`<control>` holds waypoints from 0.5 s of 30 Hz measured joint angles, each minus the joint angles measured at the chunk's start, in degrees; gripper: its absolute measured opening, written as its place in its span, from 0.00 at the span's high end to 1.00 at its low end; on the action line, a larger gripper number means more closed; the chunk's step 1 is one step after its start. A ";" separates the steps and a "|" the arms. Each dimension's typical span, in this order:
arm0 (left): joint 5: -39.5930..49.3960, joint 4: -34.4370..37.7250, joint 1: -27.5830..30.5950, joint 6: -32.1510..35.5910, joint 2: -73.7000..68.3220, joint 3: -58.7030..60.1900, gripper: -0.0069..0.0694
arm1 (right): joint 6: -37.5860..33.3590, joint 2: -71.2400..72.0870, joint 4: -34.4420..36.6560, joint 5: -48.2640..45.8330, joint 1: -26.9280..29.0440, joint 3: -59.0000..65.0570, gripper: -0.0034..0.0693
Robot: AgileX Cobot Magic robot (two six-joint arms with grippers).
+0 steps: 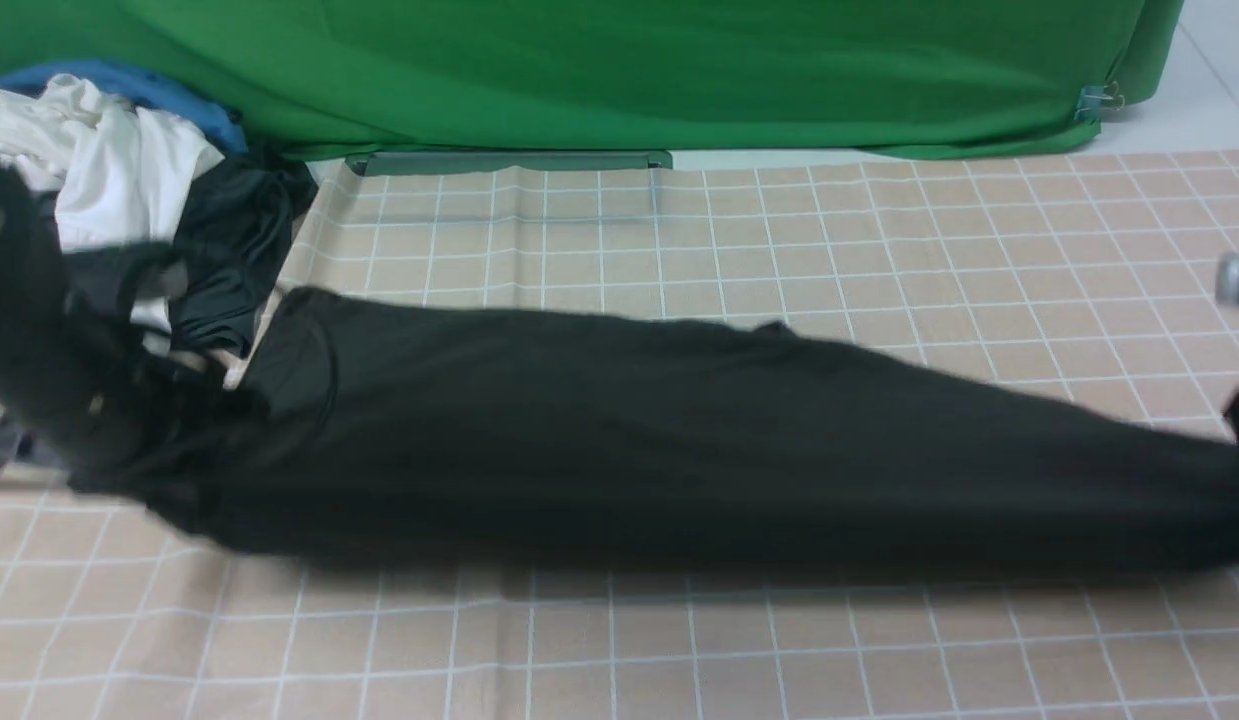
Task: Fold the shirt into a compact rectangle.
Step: 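Pull the folded dark garment lengthwise by its ends to straighten it flat on the table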
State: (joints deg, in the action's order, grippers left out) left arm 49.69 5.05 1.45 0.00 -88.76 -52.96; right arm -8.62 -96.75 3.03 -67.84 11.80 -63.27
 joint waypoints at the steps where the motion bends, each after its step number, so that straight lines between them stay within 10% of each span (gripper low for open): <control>1: 0.30 0.00 0.12 0.00 1.71 2.51 0.79 | 0.45 1.64 -0.24 0.49 0.00 3.20 0.86; 9: 1.44 0.45 0.24 -0.93 12.03 12.17 0.79 | 2.45 8.95 -1.30 5.10 0.00 18.67 0.81; 15: 1.54 0.41 0.24 -0.93 14.91 12.29 0.66 | 3.39 9.39 -2.43 4.52 0.00 19.08 0.51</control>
State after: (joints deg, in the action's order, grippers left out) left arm 51.23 5.46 1.69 -0.93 -73.84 -40.67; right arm -5.23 -87.35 0.59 -63.32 11.80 -44.18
